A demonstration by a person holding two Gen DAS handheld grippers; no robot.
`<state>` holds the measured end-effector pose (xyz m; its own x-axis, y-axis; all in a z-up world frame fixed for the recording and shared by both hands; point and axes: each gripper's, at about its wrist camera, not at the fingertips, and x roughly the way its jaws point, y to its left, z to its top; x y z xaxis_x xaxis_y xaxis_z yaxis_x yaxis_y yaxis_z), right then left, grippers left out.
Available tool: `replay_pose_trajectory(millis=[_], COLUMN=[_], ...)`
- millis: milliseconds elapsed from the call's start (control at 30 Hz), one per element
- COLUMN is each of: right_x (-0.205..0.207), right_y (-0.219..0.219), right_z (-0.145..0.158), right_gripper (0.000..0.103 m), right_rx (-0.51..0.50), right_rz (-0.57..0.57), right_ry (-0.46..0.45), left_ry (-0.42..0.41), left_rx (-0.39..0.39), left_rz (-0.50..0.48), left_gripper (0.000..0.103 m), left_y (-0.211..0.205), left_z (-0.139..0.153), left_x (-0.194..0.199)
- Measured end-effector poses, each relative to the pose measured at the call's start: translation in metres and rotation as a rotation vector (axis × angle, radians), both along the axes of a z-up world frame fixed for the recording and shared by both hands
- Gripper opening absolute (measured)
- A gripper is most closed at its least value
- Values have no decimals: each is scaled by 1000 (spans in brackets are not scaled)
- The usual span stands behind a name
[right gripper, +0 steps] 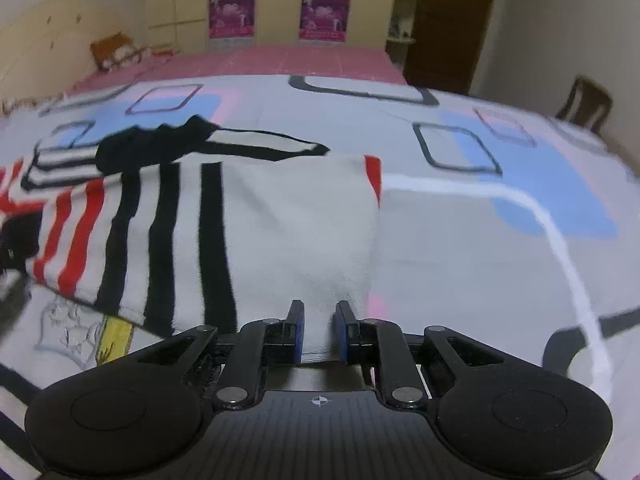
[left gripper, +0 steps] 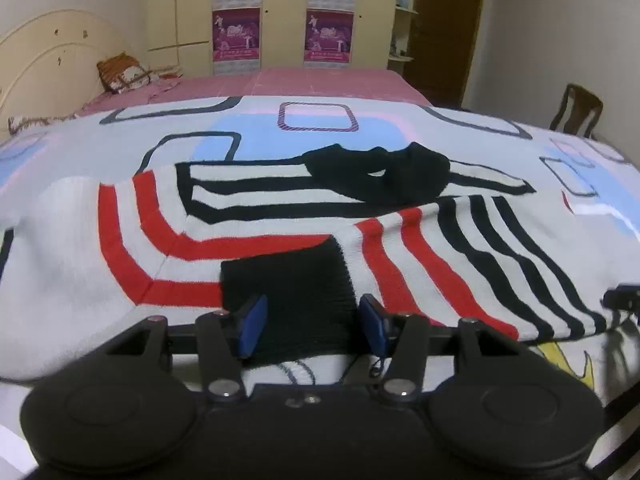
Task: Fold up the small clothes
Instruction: 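Move the left gripper toward the other black sleeve cuff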
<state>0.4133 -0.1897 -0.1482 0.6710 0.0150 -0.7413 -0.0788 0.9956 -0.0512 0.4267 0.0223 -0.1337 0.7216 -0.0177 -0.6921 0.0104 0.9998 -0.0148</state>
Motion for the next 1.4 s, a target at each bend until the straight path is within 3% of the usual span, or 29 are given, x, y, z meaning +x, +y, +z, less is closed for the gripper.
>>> replay_pose_trajectory(millis=[100,200,267,300,333,367,400,467,567,800,867,1033,1167,1233,1267,1300,1400], right_x=[-1,-2,-5,-5,-7,-9,-11,-13,-6,23,37,65,81,98,107,112,114], right_y=[7,18,20,18,19,21,25,34,49,60,57,59,63,43,23,1,-1], right_z=[-1,-6,1,5,7,9,11,15,17,15,14,9,0,-9,-14,-15,-10], right_gripper=[17,17,20,34,67,71,70,50,37,35,19,17,17,17,5,5,5], right_rx=[34,-43,-23,3,14,12,17,36,67,79,97,129,90,23,53,119,85], right_rz=[-9,10,-3,-8,-18,-21,-11,10,39,62,62,103,165,66,-6,-51,-12], right_ry=[15,33,19,7,-9,-39,-62,-67,-52,-64,-63,-83,-99,-82,-61,-65,-55], left_ry=[4,4,-24,-37,-38,-30,-23,-27,-40,-55,-51,-65,-2,-10,-13,-13,-8], left_rx=[29,8,-15,-10,-8,-14,-18,-26,-42,-58,-55,-102,-78,-36,-20,-21,-17], left_rz=[-33,-42,-20,-3,4,7,10,8,-18,-49,-55,-24,-32,-25,-26,-25,-6], left_gripper=[51,56,70,71,71,70,69,66,63,63,60,46,48,49,49,49,48], left_y=[-8,-1,10,18,24,31,35,40,36,15,6,-7,-20,-19,-19,-18,-20], left_z=[-1,1,5,7,7,7,7,10,14,17,15,11,-3,-8,-9,-8,-6], left_x=[-2,-2,-7,-11,-13,-14,-14,-15,-13,8,15,31,43,42,41,41,42])
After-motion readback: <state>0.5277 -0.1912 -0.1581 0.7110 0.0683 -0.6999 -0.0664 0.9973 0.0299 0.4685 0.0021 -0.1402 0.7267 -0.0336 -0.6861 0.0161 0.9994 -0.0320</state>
